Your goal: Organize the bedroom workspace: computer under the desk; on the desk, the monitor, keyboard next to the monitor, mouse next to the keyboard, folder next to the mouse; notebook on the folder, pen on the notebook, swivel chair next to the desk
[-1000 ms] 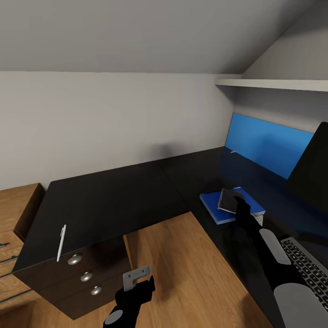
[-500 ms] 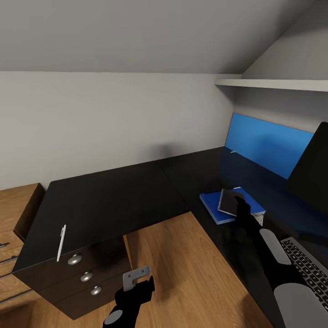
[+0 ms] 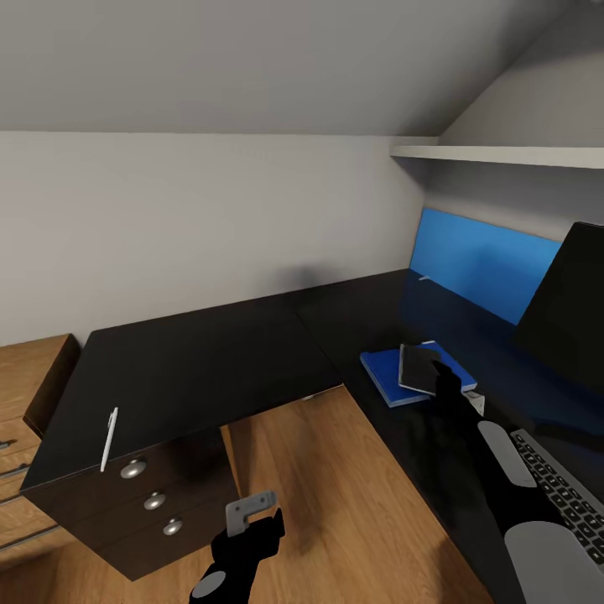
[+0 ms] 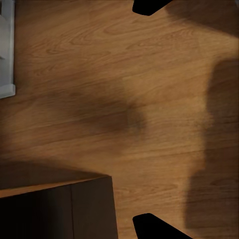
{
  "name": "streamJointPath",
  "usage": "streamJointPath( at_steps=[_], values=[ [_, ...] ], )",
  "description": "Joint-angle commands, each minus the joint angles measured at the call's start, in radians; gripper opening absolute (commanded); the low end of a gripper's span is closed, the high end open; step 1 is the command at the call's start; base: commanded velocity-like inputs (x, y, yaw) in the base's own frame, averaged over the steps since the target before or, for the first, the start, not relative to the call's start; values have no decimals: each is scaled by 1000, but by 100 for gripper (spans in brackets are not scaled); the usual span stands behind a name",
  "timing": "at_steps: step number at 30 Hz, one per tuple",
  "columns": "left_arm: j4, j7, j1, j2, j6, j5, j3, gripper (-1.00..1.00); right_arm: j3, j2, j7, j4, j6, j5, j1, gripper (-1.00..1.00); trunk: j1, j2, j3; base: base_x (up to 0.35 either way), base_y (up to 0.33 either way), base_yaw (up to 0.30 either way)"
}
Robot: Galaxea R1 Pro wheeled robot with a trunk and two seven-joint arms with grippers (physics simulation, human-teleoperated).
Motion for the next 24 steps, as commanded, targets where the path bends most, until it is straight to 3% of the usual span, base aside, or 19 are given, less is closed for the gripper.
streamJointPath(
  at_steps=[1,5,19,24],
  values=[
    [-1,7,-1,1,4,4,-2,100,-2,0,-6,-2,4,-6,0,100,0,-1,-1,-1,-1,0],
    [-1,7,-1,1,4,5,-2,100,-2,0,-6,-2,4,-6,0,100,0,-1,-1,0,0,0],
    [0,7,-1,0,4,5,-3,100,-2,0,-5,-3,4,-6,0,100,-54,97,43,0,0,0],
    [1,7,-1,-1,4,5,-6,100,-2,0,-5,-3,4,-6,0,100,-54,97,43,0,0,0]
  ],
)
